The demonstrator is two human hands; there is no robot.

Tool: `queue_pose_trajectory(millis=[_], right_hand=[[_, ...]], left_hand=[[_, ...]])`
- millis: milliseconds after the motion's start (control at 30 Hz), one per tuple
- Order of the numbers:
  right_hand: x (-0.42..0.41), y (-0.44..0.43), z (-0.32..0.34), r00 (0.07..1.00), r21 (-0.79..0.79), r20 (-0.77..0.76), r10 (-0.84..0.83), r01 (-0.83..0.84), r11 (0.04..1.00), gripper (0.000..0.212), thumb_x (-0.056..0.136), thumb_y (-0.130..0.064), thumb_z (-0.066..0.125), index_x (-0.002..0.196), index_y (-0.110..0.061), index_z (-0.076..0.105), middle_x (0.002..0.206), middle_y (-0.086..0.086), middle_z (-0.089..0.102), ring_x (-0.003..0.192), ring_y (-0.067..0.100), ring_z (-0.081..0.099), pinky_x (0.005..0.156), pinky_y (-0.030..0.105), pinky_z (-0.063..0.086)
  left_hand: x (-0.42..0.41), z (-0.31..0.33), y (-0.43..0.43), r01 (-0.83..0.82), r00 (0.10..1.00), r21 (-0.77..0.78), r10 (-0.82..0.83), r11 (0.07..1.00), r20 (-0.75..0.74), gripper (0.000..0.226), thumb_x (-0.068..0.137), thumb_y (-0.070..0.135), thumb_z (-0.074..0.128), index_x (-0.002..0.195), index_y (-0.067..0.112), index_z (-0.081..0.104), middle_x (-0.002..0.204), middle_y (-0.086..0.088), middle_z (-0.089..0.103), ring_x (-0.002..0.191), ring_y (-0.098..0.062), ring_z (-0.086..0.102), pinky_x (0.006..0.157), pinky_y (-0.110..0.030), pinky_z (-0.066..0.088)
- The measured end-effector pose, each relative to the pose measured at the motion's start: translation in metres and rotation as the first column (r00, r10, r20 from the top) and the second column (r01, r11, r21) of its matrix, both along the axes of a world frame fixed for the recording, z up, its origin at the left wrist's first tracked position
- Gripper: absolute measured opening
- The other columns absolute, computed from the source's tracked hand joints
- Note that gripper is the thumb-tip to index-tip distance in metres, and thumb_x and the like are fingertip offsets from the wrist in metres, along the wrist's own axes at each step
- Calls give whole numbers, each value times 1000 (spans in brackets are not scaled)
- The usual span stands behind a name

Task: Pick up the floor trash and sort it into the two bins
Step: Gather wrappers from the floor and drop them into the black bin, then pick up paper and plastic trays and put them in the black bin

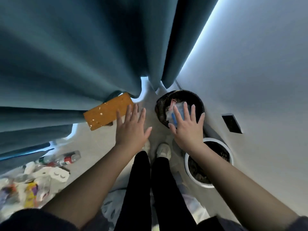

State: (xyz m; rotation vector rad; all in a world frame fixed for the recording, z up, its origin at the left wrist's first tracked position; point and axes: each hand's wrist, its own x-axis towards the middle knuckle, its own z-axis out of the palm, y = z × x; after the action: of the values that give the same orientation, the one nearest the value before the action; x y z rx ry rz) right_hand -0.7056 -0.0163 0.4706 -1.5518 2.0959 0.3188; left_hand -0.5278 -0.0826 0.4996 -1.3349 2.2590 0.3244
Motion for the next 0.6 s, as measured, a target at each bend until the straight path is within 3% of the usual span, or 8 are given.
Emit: queue_pose_trajectory(millis=[167,333,600], right_hand=[[61,-3,78,980,-25,73,186,-185,982,65,98,-50,31,154,-27,6,161,9,-3,147,34,-9,113,63,-2],[129,-4,145,881,-81,47,470,-466,881,66,98,-53,22,154,-27,-2,161,8,-10,147,34,-12,115,62,-3],[247,5,203,740,-123,-4,672,-668,734,66,100,-51,24,153,-25,-5,161,9,-11,147,33,-13,115,59,-5]], left_hand=[[63,84,39,-260,966,-57,259,964,-19,68,95,57,22,152,21,9,160,-10,6,147,-27,0,114,-57,-2],[127,146,77,-502,863,-115,505,857,-12,69,95,57,18,152,21,4,160,-9,1,147,-27,-5,113,-56,-7],[242,180,136,-746,662,-138,748,652,-40,69,95,57,16,152,22,-1,160,-8,-4,146,-26,-9,113,-56,-7]])
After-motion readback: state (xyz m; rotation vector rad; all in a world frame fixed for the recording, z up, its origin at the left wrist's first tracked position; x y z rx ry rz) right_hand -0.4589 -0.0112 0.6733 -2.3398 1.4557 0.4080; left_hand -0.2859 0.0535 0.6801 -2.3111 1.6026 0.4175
